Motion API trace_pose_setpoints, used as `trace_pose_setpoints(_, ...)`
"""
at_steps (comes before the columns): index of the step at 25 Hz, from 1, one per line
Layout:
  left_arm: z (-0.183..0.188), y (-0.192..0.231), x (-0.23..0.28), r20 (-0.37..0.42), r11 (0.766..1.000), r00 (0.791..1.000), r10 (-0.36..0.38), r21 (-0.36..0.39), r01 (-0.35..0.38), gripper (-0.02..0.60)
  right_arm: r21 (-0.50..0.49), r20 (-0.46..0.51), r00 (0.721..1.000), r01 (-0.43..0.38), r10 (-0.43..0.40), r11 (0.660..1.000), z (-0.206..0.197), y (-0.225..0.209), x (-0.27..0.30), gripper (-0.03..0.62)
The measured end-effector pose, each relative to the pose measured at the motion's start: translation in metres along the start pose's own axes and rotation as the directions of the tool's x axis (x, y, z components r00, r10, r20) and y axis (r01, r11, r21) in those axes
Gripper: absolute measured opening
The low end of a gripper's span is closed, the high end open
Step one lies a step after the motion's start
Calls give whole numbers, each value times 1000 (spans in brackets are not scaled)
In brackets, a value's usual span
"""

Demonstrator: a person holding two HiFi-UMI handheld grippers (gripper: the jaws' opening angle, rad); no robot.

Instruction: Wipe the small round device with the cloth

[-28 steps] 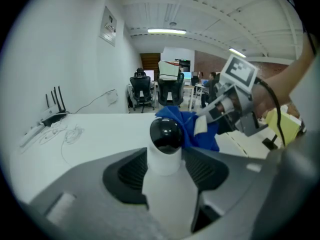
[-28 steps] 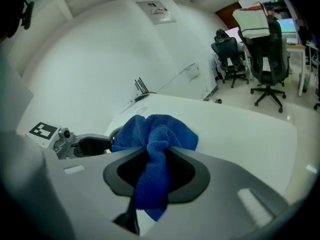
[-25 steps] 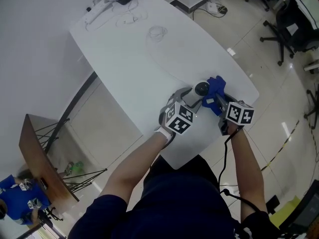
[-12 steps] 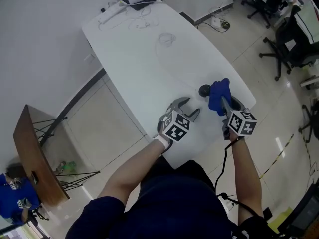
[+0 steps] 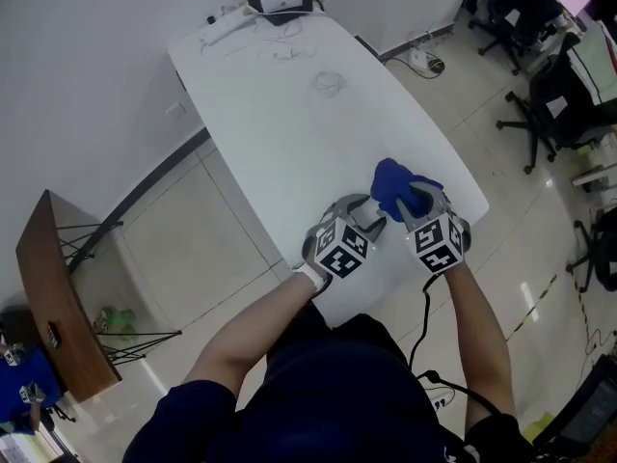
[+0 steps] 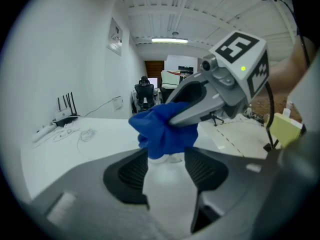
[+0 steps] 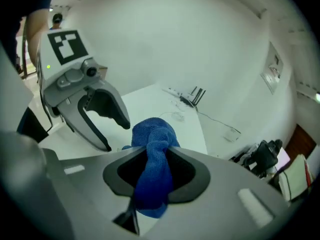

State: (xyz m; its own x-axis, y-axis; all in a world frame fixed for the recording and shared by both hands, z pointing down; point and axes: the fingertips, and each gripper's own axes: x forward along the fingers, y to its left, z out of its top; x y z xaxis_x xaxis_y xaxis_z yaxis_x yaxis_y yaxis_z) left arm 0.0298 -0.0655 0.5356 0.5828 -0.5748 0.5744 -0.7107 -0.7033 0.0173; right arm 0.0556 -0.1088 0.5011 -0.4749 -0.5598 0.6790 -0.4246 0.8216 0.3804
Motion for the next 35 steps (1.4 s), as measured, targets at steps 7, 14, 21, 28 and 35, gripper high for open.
trace_pose_setpoints(7, 5, -1, 12, -9, 1000, 1000, -12, 17, 12, 229, 34, 12, 999, -49, 48, 998, -3, -42, 6, 112)
trace_pose_setpoints(14, 10, -2, 37, -42, 997, 998, -42, 68, 45, 229, 116, -36, 989, -140, 145, 983, -32, -77, 41, 112)
trace_pose_setpoints(21, -4, 0, 47, -79, 999, 996, -28, 32, 30, 229, 140, -114, 974, -179, 196, 974, -88, -67, 82, 112)
trace_pose_setpoints(28, -14, -1, 44, -111, 1000, 994, 8, 15, -6, 229, 123, -154, 974, -146, 164, 982, -109, -39, 93, 112)
trace_pose_setpoints(35, -12, -2, 31, -105, 998, 993, 60, -1, -61, 229, 367, 18, 999, -54, 51, 928, -117, -54, 55, 112)
